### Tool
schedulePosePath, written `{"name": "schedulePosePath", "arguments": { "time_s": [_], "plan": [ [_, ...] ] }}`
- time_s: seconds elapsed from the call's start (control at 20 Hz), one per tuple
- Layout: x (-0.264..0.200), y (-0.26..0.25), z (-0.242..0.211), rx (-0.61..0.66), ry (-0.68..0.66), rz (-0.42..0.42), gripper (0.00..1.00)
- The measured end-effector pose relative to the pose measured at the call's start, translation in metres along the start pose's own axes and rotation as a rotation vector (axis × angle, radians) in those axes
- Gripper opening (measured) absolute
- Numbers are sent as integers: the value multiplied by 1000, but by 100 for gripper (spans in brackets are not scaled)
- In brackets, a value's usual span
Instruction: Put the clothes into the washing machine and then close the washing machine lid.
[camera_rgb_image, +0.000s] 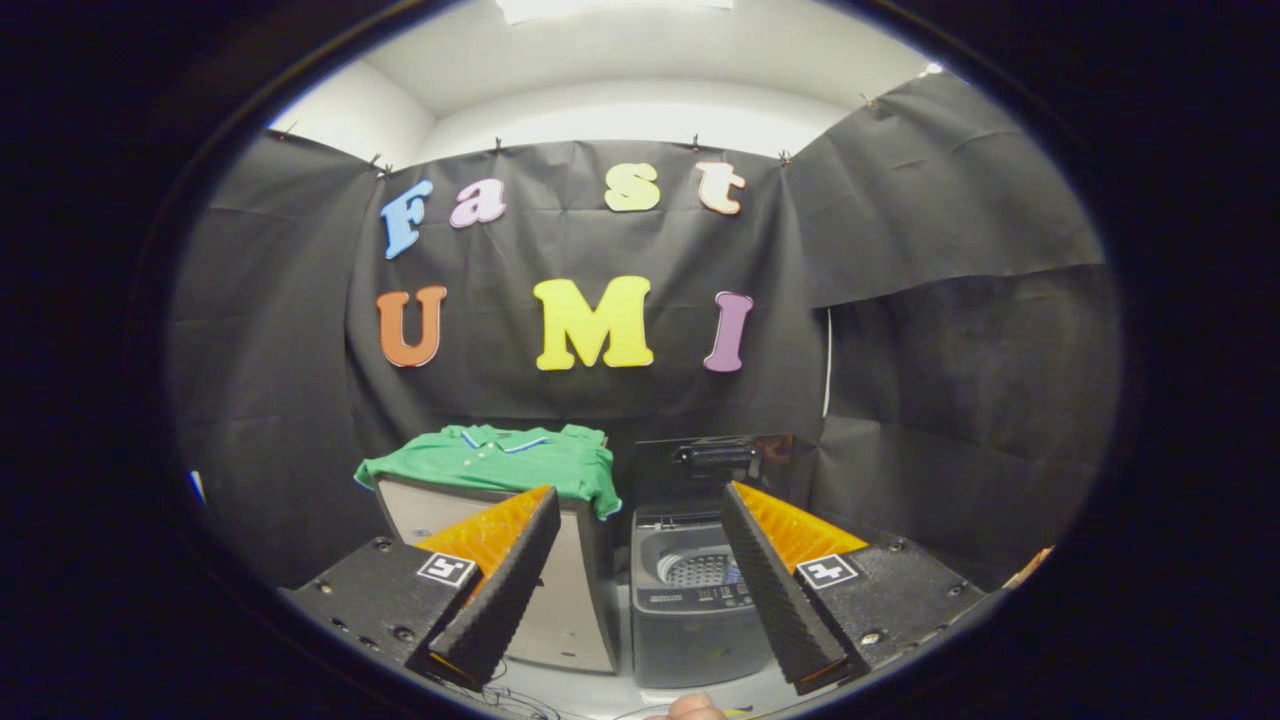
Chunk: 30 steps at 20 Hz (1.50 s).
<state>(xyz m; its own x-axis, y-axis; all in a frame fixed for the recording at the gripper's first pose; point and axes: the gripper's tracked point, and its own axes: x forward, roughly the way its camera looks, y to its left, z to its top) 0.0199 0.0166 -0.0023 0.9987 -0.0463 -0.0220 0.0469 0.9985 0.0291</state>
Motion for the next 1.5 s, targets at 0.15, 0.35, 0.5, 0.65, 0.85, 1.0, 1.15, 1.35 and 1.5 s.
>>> {"name": "schedulePosePath", "arguments": {
  "time_s": [0.15,0.35,0.5,0.65,0.85,1.0,1.15,1.35,1.5],
  "plan": [
    [4,28,7,-14,-15,24,100],
    [18,64,20,-30,-29,63,100],
    [38,86,30,-27,-12,88,100],
    [62,111,43,-42,-10,134,100],
    [104,146,66,-51,-20,208,100],
    [142,175,76,-41,8,277,100],
    [184,199,87,-34,19,337,100],
    [234,221,88,-63,68,386,100],
    [266,236,80,-67,172,425,100]
  ]
}}
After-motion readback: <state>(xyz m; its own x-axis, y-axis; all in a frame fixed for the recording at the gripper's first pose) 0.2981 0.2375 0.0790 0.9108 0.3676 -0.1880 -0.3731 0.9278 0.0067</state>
